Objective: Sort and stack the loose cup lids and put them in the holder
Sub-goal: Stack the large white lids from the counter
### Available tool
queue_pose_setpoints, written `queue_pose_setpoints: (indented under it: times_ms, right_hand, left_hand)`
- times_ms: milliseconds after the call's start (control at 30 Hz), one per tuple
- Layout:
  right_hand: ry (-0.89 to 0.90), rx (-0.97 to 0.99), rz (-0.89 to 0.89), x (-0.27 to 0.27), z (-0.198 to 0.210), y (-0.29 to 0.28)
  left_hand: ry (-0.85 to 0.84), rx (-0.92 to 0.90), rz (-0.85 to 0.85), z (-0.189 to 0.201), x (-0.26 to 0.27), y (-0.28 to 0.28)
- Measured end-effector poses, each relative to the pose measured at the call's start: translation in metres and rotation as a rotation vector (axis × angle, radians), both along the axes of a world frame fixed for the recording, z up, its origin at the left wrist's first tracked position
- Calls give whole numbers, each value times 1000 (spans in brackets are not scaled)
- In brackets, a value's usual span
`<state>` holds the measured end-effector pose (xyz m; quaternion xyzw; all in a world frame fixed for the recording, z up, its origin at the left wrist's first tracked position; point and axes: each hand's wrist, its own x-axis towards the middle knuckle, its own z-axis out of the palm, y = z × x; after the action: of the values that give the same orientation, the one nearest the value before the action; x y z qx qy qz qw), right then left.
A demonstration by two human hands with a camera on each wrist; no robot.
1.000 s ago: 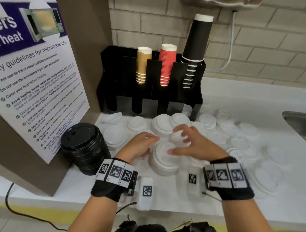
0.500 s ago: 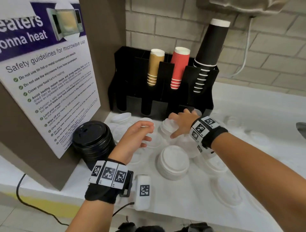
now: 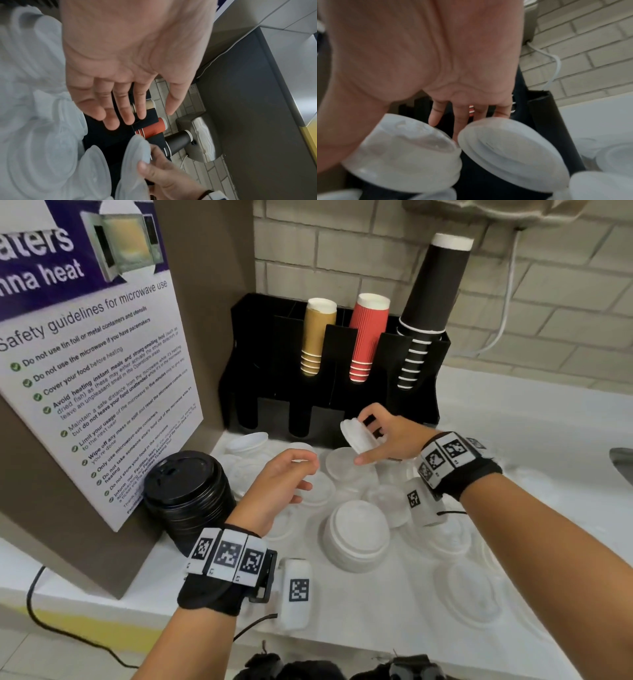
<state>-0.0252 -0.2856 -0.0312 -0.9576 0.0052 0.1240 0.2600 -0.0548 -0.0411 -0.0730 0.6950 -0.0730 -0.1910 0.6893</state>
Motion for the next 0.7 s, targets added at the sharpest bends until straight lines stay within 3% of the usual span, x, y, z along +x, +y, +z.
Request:
queue_pose_setpoints:
  times_ms: [167,333,500,700]
  right_hand:
    - [-70,139,-29,-9,3,-12]
    - [-148,-24,67,-11,0,3]
    - [-307,100,175,-18,11,28]
    - [-398,221,138,-33,24,33]
  left_hand:
    - [11,34,-44,-3,1,-8]
    - [-4,11,-46,0,3,-18]
    - [-89,-72,-45,9,9,-25]
    - [-135,-105,-45,13,12,-21]
